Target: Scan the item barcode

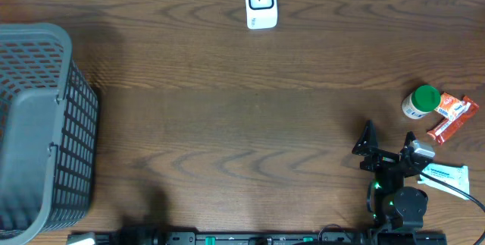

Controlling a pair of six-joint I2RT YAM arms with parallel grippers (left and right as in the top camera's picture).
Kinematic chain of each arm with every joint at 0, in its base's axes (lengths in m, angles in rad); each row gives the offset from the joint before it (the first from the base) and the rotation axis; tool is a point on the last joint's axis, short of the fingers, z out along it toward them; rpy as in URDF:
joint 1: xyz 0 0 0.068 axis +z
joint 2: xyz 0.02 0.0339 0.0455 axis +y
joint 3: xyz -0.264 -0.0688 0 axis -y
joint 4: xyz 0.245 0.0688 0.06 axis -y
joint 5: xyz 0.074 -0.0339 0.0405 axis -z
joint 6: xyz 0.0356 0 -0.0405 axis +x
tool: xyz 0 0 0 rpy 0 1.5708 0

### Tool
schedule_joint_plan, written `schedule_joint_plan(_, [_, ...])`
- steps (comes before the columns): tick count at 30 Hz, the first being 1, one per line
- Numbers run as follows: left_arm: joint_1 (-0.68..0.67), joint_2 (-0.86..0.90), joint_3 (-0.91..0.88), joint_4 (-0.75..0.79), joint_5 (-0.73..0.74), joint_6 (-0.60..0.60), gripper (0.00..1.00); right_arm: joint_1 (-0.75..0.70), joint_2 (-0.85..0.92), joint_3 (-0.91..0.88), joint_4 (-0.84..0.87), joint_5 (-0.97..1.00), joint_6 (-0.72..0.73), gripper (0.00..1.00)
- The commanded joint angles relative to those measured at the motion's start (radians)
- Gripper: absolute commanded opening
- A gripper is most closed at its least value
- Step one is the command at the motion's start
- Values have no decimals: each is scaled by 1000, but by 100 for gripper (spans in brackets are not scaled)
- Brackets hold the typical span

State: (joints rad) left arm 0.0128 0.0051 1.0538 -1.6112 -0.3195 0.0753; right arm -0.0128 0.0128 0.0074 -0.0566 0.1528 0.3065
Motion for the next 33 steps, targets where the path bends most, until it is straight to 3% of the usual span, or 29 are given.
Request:
schedule_joint_plan(1, [3, 3, 2, -76, -5, -5, 85, -1, -7, -2, -3, -1, 3, 99])
schedule_joint_plan(9, [-7, 4, -1, -78, -28, -5, 85, -1, -7, -2, -3, -1, 3, 99])
schedule_joint_plan(10, [-6, 3, -1, -76, -34, -5, 97, -1, -7, -2, -3, -1, 3, 99])
schedule_joint_plan(15, [-6, 3, -1, 50, -33, -37, 98, -1, -7, -2, -3, -1, 3, 99])
schedule_joint_plan(17, [-6, 3, -5, 163, -23, -36, 98, -1, -7, -2, -3, -1, 3, 99])
schedule_joint_plan(22, [-8, 3, -114, 634, 101, -35, 98, -1, -7, -2, -3, -1, 3, 99])
schedule_joint_plan(29, [-8, 3, -547, 1099, 353, -35, 98, -1, -7, -2, -3, -1, 3, 99])
schedule_joint_plan(33, [-8, 3, -789, 1414, 384, -35, 98, -1, -7, -2, -3, -1, 3, 99])
